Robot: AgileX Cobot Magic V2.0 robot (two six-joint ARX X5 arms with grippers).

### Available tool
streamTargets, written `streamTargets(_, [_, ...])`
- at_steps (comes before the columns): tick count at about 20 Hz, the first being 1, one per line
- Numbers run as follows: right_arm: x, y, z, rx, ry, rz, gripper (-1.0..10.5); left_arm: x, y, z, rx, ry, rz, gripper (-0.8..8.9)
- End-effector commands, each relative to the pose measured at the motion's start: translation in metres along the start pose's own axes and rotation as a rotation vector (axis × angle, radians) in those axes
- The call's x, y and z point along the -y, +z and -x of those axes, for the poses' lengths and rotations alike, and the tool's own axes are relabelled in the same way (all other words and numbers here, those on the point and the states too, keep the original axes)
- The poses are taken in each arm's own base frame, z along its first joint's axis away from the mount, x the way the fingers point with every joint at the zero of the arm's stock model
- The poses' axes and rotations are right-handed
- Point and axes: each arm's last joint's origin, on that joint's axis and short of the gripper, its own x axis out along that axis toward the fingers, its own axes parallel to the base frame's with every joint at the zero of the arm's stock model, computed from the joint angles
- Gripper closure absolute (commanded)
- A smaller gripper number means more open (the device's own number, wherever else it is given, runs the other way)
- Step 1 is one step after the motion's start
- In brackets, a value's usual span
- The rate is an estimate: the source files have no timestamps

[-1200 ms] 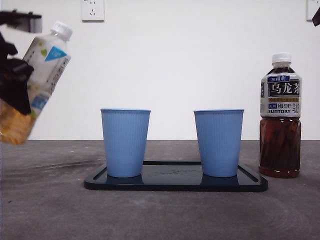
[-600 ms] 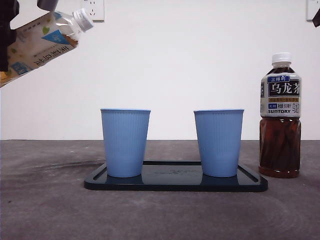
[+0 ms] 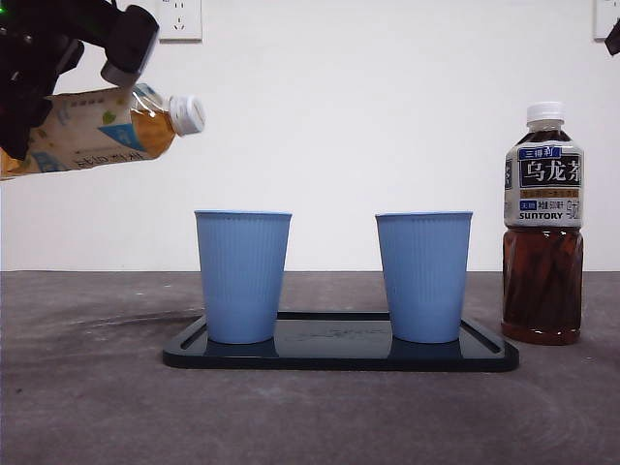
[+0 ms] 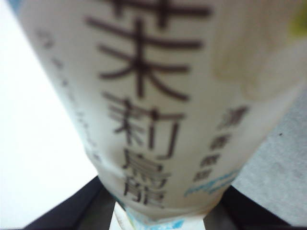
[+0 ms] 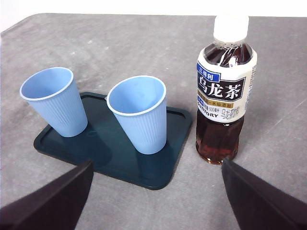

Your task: Pour the drink into the cup

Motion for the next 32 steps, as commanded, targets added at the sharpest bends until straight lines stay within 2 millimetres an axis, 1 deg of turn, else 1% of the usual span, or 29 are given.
streamTargets(1, [-0.002,0.004,0.003,0.014,0.015,0.014,5.2,-0.01,0.007,0.003,-0.001,0.045,0.008,6.35])
streamTargets(8, [-0.002,0.004,0.003,0.014,0.015,0.015,5.2,-0.005,0.023,0.001,-0.002,0.07,-0.028,6.36])
streamTargets(26, [-0.002,0.004,0.003,0.014,0.014,0.014,5.2,-0.004,0.025,0.001,0.001,0.069,-0.031,6.36])
streamTargets(29, [-0.002,0.004,0.003,0.014,0.011,0.014,5.2,-0.005,0.026,0.001,0.009,0.07,0.038,6.36])
streamTargets(32, [-0.002,0.004,0.003,0.014,0.011,0.014,5.2,-0.007,0.024,0.004,0.061,0.057,0.197,6.36])
